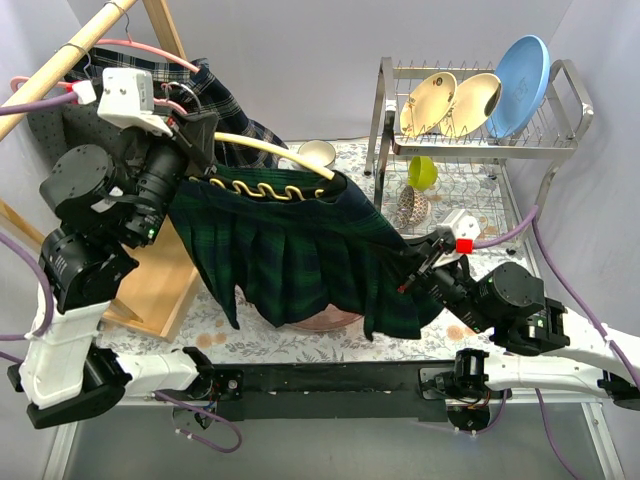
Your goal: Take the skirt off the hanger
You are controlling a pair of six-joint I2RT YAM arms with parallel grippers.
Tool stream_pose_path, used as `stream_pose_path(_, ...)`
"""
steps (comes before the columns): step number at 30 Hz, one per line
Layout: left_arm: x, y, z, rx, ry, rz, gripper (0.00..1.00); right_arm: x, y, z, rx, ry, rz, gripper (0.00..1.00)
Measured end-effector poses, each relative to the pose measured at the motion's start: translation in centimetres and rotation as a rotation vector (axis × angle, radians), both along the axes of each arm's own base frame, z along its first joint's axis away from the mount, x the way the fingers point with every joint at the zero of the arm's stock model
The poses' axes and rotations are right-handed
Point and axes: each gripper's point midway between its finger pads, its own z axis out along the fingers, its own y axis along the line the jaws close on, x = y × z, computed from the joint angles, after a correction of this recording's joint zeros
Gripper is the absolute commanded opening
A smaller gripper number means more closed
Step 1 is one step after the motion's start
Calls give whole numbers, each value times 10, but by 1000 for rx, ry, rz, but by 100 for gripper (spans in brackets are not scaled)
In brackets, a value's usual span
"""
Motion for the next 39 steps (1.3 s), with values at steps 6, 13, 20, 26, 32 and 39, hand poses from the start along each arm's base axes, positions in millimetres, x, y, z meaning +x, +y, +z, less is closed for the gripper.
stream_pose_path(6,-1,-12,12,-44,11,-50,0,3,-4,3,35,-5,-25,1)
stream_pose_path(13,-9,-11,24,-82,2,-83,0,11,-24,14,150,-12,-100,1)
stream_pose_path(20,-10,-23,18,-94,27,-134,0,8,-37,13,184,-34,-100,1)
stream_pose_path(26,-9,-13,23,-124,16,-91,0,10,-22,15,152,-36,-96,1)
stream_pose_path(32,-9,-7,24,-131,15,-67,0,16,-33,7,209,-26,-146,1)
stream_pose_path(39,-29,41,69,-362,-99,31,0,24,-47,-5,199,-16,-216,1)
